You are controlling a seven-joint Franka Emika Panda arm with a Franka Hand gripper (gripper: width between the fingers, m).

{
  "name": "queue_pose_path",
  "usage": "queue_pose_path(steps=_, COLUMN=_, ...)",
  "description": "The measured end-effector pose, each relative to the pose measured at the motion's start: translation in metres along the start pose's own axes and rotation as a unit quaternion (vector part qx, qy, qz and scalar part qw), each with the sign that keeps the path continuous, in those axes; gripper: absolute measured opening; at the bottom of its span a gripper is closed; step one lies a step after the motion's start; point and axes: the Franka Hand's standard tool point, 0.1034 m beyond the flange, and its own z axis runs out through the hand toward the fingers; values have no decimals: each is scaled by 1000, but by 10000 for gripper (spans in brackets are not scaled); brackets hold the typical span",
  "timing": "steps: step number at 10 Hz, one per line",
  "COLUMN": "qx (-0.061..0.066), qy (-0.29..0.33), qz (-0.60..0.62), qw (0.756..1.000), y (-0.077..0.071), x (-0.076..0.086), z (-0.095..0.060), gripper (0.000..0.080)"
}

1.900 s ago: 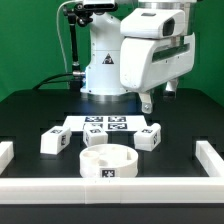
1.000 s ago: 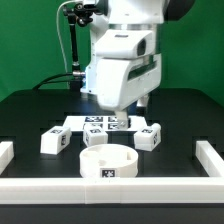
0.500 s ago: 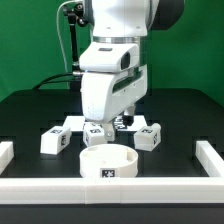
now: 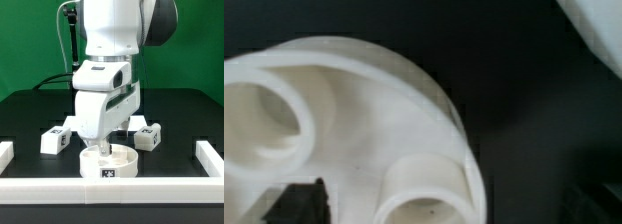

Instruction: Assemble stool

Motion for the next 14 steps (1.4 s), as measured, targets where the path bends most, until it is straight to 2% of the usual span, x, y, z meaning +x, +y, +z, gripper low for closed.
queue_pose_path(steps=3, qx=5, qy=-1, qz=0, qw=1000, y=-2, x=0, z=11, gripper=649)
queue_pose_path(steps=6, qx=5, qy=0, qz=-3, qw=1000, y=-2, x=4, z=11, gripper=649)
queue_pose_path(steps=8, qx=6, qy=0, qz=-3, qw=1000, y=-2, x=4, z=11, gripper=383)
queue_pose_path(steps=9, qx=5, qy=0, qz=-3, qw=1000, y=-2, x=4, z=11, gripper=320)
queue_pose_path(steps=14, qx=6, qy=0, qz=-3, qw=1000, y=-2, x=4, z=11, gripper=320)
